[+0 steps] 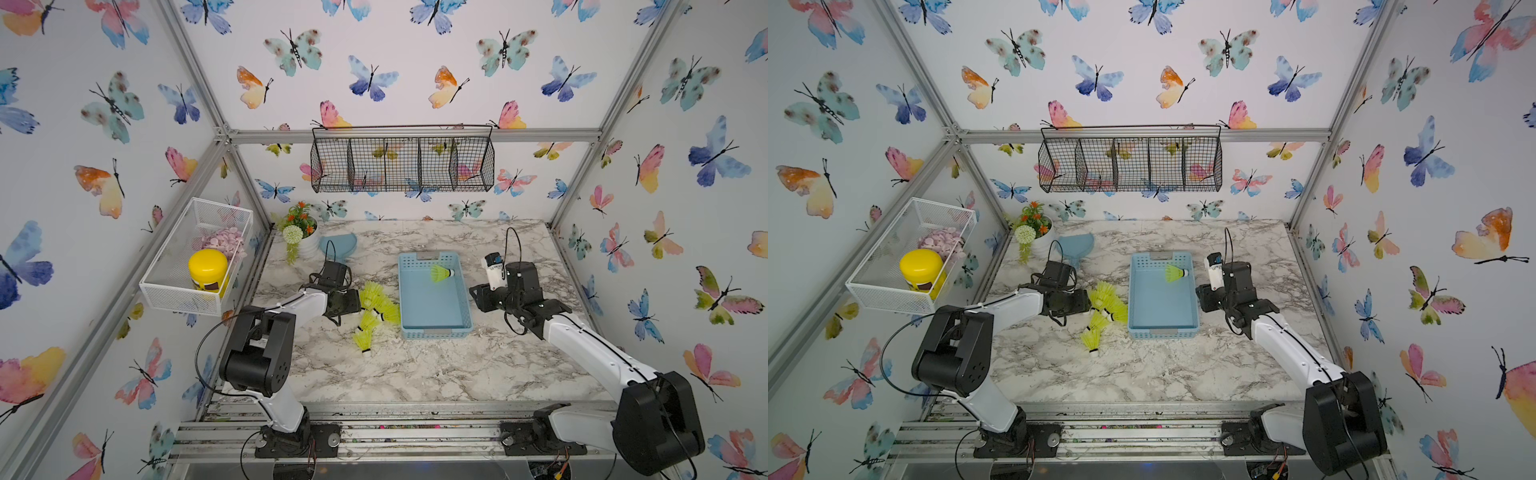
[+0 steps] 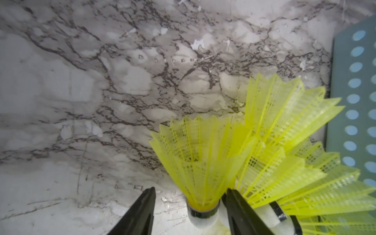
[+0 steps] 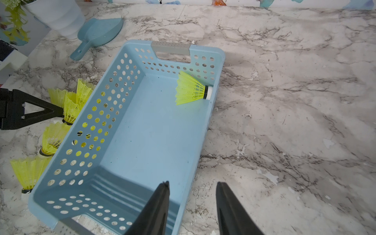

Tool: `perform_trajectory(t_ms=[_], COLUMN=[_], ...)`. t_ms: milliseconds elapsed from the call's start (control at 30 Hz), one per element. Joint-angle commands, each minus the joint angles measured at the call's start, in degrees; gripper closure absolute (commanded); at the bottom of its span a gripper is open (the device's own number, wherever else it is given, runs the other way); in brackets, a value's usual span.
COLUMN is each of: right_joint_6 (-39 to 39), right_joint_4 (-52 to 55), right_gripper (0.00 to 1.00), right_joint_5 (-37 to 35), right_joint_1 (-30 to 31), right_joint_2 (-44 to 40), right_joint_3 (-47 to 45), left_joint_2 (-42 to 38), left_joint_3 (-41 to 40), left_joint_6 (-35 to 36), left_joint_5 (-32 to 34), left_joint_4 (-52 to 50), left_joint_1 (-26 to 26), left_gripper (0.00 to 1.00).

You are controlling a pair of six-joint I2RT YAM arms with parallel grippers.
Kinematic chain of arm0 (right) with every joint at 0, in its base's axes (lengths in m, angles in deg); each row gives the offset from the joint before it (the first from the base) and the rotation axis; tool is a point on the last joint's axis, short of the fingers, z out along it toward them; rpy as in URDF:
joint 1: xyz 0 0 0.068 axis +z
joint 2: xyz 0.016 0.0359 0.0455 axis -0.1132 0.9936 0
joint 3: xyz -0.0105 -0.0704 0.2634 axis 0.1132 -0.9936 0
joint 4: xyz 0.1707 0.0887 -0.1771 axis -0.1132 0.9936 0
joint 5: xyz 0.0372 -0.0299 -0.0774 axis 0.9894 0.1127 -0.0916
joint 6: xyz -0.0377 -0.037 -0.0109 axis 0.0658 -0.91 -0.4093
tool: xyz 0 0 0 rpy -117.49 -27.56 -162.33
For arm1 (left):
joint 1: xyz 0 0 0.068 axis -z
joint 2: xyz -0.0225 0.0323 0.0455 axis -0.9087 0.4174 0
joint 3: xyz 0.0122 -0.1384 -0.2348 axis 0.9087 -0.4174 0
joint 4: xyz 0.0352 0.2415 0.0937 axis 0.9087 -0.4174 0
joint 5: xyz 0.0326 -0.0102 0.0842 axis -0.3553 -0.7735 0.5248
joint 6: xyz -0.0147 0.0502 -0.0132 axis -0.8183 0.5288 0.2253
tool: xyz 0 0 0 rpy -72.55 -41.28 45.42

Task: Put the shuttlecocks into the storage box
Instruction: Pick up the shuttlecock at the center of the board.

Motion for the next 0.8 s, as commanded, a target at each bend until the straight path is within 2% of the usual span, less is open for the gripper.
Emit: perform_trajectory(t_ms=[0,200,433,533,667,767], right_joint_6=[-0.3,-0.2,-0.2,-0.5,-1.0,-1.0], right_joint_4=[0.0,0.0,-0.2,-0.1,-0.9,-3.3], right_gripper=[0.55,0.55,0.55,0.55,0.54,0.54], right_joint_5=[-0.2,0.7,2.1,2.8,5.7,8.7], right_joint_1=[0.0,0.0,0.0,0.0,0.0,0.0], right_joint_2=[0.0,0.4,0.7,0.5,0.5,0.1], right_joint_3=[-0.3,-0.4,-0.3,-0.1,0.4,0.7], left_joint_2=[1.6,4.6,4.2,2.6,-2.2,-6.6], left_joint_3=[1.2,2.0,0.9,-0.3,-1.9,-2.3], left_joint_6=[0.0,-0.3,-2.6,-4.4,-7.3,-9.3], left_joint_5=[-1.3,-3.7,-4.2,-4.4,-4.7,-7.3], left_joint_4=[1.9,3.7,6.1,7.3,8.4,9.3], left_joint_1=[-0.6,-1.7,-1.8,-1.7,-1.8,-1.8], left_gripper=[0.40,0.44,0.65,0.70,0.71,0.71])
